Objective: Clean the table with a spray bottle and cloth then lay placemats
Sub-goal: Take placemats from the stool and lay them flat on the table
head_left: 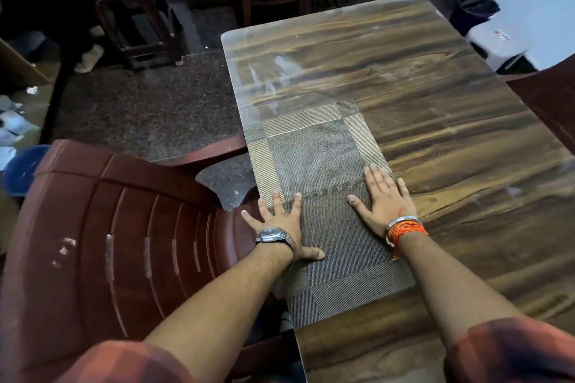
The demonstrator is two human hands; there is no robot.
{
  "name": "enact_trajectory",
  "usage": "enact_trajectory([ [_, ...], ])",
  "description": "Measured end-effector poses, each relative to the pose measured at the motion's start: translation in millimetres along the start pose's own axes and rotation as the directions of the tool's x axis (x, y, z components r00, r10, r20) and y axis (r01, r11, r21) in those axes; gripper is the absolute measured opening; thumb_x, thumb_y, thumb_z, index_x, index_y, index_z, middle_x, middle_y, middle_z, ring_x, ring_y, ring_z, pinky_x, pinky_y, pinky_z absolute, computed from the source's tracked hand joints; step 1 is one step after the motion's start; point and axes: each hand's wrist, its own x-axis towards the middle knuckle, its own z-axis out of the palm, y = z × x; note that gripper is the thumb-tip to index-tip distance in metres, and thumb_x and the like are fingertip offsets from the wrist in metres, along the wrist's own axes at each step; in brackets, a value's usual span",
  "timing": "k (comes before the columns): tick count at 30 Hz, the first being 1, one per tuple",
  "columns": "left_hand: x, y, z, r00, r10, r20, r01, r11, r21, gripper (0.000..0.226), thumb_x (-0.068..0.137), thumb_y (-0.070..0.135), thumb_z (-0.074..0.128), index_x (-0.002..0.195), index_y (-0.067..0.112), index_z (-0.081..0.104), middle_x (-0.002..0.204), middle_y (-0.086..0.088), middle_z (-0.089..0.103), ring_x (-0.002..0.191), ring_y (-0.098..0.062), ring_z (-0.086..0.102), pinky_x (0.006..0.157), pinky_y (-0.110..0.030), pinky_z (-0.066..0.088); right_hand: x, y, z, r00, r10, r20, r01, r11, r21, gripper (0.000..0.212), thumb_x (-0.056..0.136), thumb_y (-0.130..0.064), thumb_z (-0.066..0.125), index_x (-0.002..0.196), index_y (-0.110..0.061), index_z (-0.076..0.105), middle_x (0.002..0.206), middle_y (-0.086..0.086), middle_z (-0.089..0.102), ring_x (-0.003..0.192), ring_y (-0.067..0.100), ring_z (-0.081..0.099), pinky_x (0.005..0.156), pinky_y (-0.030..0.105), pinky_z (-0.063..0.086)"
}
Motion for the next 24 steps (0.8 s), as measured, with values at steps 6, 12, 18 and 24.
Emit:
enact_trajectory([
  [6, -5.9, -0.6, -4.7, 0.999, 0.007, -0.034, -0.005, 0.999, 0.044, 0.140, 0.051, 0.088, 0.066, 0.154, 0.040, -0.015, 0.164, -0.014, -0.016, 0.148, -0.049, -0.009, 0.114, -0.066, -0.007, -7.0, -20.0, 0.7, 0.991, 0.132, -0.032, -0.132, 0.991, 0.001, 0.089, 0.083, -0.076, 0.010, 0.152, -0.021, -0.003, 0.160, 0.003, -0.002, 0.147, 0.017, -0.004, 0.118, 0.044, -0.003],
  [12, -18.9, -7.9, -9.9, 0.954, 0.127, -0.270, -0.119, 0.992, 0.047, 0.117, 0.062, 0.093, 0.047, 0.155, 0.045, -0.006, 0.166, -0.010, -0.010, 0.148, -0.046, 0.007, 0.119, -0.057, 0.002, -57.4, -47.9, -8.9, 0.940, 0.159, -0.302, -0.128, 0.985, 0.119, 0.087, 0.088, -0.067, 0.026, 0.152, -0.012, 0.007, 0.159, 0.012, 0.008, 0.146, 0.027, 0.006, 0.117, 0.046, 0.010],
  [18, -54.7, 1.8, 1.2, 0.870, 0.330, -0.365, -0.279, 0.942, 0.187, 0.099, 0.083, 0.083, 0.032, 0.158, 0.031, -0.006, 0.165, -0.014, -0.011, 0.150, -0.041, 0.007, 0.122, -0.052, 0.004, -133.5, -65.6, -17.0, 0.901, 0.270, -0.338, -0.233, 0.961, 0.147, 0.084, 0.090, -0.066, 0.020, 0.152, -0.010, 0.007, 0.159, 0.009, 0.010, 0.146, 0.025, 0.007, 0.118, 0.046, 0.010],
  [24, -112.1, 8.7, 32.7, 0.721, 0.573, -0.389, -0.513, 0.819, 0.256, 0.081, 0.095, 0.066, 0.026, 0.158, 0.027, -0.006, 0.164, -0.009, -0.018, 0.152, -0.035, 0.001, 0.123, -0.049, 0.002, -223.7, -86.9, -19.3, 0.834, 0.429, -0.347, -0.381, 0.903, 0.200, 0.080, 0.092, -0.061, 0.023, 0.152, -0.010, 0.006, 0.160, 0.007, 0.007, 0.147, 0.022, 0.004, 0.118, 0.045, 0.007],
])
